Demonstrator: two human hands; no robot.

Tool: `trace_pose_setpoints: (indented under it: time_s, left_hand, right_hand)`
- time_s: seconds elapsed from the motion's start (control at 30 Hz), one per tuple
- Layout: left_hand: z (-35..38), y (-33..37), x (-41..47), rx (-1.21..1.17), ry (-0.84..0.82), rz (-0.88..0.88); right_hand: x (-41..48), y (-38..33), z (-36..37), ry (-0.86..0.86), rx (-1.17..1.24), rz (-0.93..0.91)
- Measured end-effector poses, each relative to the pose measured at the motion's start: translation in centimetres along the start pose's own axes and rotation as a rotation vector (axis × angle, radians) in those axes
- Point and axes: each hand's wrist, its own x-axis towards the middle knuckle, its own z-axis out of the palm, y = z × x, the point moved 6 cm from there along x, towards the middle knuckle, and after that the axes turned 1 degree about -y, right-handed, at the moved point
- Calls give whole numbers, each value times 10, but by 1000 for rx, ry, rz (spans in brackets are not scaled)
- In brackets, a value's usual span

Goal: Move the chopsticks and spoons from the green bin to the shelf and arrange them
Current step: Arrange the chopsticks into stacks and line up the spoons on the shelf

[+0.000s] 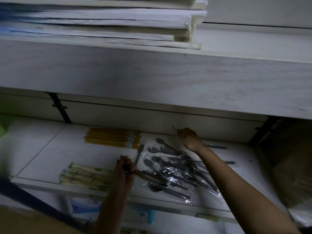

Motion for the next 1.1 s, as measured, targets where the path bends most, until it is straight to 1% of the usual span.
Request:
trace_pose_setpoints:
  time_s: [0.07,0.1,0.23,0.3,0.37,0.43,0.57,0.67,0.77,0.87,0.93,1.0,1.03,1.1]
  left_hand:
    - [4,-6,-4,24,-27,-15]
    - [5,-10,-6,48,-34,-28]
    - [11,-25,-10,147,-5,-66]
    - [12,-31,-11,305,14,-62]
    - [12,-37,-13,409,39,-75]
    - [16,-42,-19,451,34,-116]
    - [23,-49,-27,352,45,-227]
    - [24,-55,-28,182,66,-256]
    - [24,-60,-28,87,58,-275]
    - [23,-60,-28,51,69,-246]
    - [21,-59,-25,39,92,-221]
    - [23,-57,-24,26,107,-206]
    - [25,-57,-25,12,107,-209]
    - [27,-58,-25,-16,110,-210]
  right_hand:
    - [-10,-11,-8,96,71,-40]
    - [-16,-20,-8,108,91,-71]
    - [-54,-64,20,-10,92,-283]
    - [-73,-78,36,-52,79,-324]
    - [-87,-87,45,-33,70,-345]
    - [-93,-89,52,29,44,-351]
    - [-98,-89,67,32,-133,-315]
    - [-105,-96,66,132,-214,-368]
    - [-107,-99,66,126,-353,-376]
    - [-109,-95,63,115,-370,-378]
    - [-111,-93,64,42,-324,-380]
    - [-111,-87,66,-83,-283,-315]
    - [-111,-83,68,-143,-299,-287]
    - [-110,-79,69,-202,-358,-271]
